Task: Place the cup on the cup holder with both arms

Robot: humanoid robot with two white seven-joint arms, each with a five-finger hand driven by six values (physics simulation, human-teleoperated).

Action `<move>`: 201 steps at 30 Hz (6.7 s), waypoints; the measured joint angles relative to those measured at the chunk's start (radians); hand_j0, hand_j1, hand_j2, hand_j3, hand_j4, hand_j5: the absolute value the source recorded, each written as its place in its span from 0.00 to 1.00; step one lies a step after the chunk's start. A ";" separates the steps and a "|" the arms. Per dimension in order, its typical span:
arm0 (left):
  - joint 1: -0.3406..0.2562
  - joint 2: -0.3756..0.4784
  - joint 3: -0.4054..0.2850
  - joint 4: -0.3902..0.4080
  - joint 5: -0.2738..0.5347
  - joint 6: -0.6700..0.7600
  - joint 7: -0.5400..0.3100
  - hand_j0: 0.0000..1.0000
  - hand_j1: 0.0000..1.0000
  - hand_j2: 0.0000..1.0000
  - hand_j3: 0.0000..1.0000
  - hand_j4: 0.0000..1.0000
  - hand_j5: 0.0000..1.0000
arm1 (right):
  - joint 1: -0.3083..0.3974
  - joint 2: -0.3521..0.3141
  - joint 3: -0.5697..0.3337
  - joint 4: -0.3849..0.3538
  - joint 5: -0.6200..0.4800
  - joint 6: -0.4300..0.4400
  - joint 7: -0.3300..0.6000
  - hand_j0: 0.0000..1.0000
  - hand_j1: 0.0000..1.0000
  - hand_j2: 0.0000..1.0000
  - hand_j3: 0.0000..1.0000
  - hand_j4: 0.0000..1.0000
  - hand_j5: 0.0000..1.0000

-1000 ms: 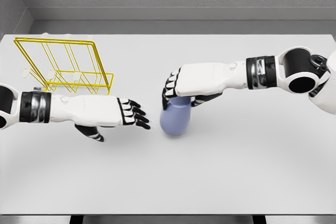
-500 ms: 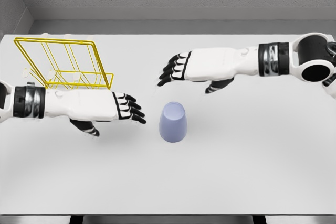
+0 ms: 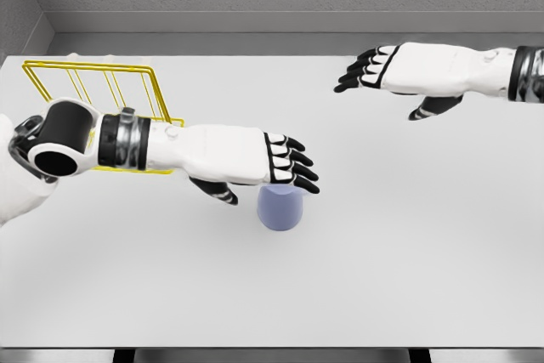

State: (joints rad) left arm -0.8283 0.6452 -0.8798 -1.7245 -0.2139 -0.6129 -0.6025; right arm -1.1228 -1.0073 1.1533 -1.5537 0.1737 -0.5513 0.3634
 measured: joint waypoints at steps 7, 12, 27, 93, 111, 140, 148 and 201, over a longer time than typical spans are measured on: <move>-0.017 -0.070 -0.032 0.127 0.032 0.056 0.001 1.00 1.00 1.00 1.00 1.00 1.00 | 0.055 -0.057 -0.045 0.014 -0.001 0.000 0.001 1.00 1.00 1.00 1.00 1.00 1.00; -0.008 -0.074 -0.035 0.168 0.028 0.078 0.004 1.00 1.00 1.00 1.00 1.00 1.00 | 0.058 -0.057 -0.055 0.030 -0.001 0.000 0.001 1.00 1.00 1.00 1.00 1.00 1.00; 0.000 -0.095 -0.065 0.170 -0.024 0.083 0.008 1.00 1.00 1.00 1.00 1.00 1.00 | 0.074 -0.047 -0.056 0.179 -0.001 -0.001 0.000 1.00 1.00 1.00 1.00 1.00 1.00; 0.021 -0.012 -0.046 0.053 -0.053 0.075 0.008 0.50 0.50 0.50 0.50 0.50 0.50 | 0.072 0.015 -0.053 0.176 0.000 -0.003 0.001 1.00 1.00 1.00 1.00 1.00 1.00; -0.112 0.175 -0.015 -0.036 0.118 0.068 0.008 0.49 0.49 0.49 0.49 0.49 0.49 | 0.072 0.015 -0.054 0.178 0.000 -0.003 0.001 1.00 1.00 1.00 1.00 1.00 1.00; -0.244 0.284 -0.001 -0.038 0.230 0.041 0.008 0.49 0.49 0.49 0.49 0.49 0.49 | 0.072 0.016 -0.054 0.177 0.000 -0.003 0.001 1.00 1.00 1.00 1.00 1.00 1.00; -0.252 0.327 0.012 -0.038 0.247 0.031 0.008 0.49 0.49 0.49 0.49 0.49 0.49 | 0.072 0.016 -0.054 0.176 0.000 -0.003 0.001 1.00 1.00 1.00 1.00 1.00 1.00; -0.304 0.479 0.053 0.017 0.298 0.032 0.002 0.49 0.49 0.49 0.49 0.49 0.49 | 0.070 0.022 -0.056 0.187 -0.001 0.000 0.001 1.00 1.00 1.00 1.00 1.00 1.00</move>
State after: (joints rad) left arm -1.1321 1.1242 -0.8265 -1.7077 0.0837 -0.5813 -0.6005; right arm -1.0523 -0.9855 1.0975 -1.3666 0.1726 -0.5518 0.3640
